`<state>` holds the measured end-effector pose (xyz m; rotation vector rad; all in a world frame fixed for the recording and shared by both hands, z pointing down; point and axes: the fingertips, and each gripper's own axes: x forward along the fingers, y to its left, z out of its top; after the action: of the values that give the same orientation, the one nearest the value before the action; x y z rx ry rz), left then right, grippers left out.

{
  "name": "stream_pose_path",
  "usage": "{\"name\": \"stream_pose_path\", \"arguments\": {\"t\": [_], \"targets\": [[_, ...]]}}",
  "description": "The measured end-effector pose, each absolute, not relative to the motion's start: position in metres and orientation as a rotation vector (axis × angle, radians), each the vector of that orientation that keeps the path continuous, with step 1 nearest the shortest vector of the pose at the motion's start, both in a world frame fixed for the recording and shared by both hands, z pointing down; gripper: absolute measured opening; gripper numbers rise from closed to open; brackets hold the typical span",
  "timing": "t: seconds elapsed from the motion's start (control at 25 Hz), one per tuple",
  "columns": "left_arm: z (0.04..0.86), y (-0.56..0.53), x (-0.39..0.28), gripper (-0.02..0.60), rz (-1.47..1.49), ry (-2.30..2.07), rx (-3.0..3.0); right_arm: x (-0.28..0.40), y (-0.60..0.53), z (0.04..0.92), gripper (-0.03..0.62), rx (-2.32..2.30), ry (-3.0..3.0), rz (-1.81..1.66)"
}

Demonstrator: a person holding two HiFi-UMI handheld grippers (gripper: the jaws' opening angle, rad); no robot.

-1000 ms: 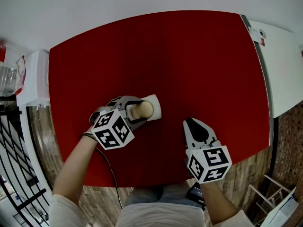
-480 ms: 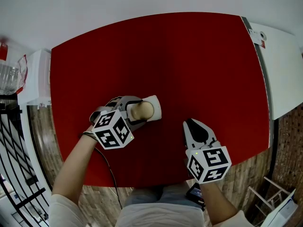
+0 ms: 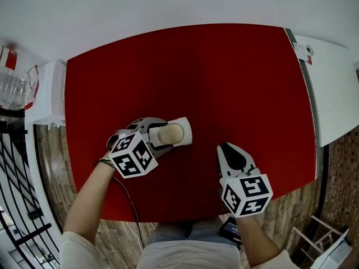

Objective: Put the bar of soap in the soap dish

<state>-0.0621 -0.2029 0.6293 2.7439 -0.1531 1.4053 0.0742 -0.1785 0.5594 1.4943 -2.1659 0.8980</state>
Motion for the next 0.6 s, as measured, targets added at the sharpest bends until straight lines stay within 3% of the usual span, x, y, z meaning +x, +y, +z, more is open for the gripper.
{"name": "stream_pose_path", "arguments": {"t": [0.12, 0.32, 0.44, 0.6], "targets": [[0.617, -0.193, -0.064, 0.269, 1.380, -0.194, 2.723, 0.071, -0.174, 0.546, 0.044, 1.477, -2.183, 0.884], [0.577, -0.192, -0.064, 0.079, 1.261, -0.458, 2.761, 0.065, -0.168, 0.518, 0.044, 1.413, -2.235, 0.786], [0.552, -0.183, -0.072, 0.008, 1.221, -0.611, 2.748, 0.064, -0.160, 0.499, 0.044, 1.402, -2.253, 0.748], [0.509, -0.166, -0.086, 0.008, 1.066, -0.899, 2.647, 0.063, -0.146, 0.470, 0.044, 1.405, -2.275, 0.706]]}}
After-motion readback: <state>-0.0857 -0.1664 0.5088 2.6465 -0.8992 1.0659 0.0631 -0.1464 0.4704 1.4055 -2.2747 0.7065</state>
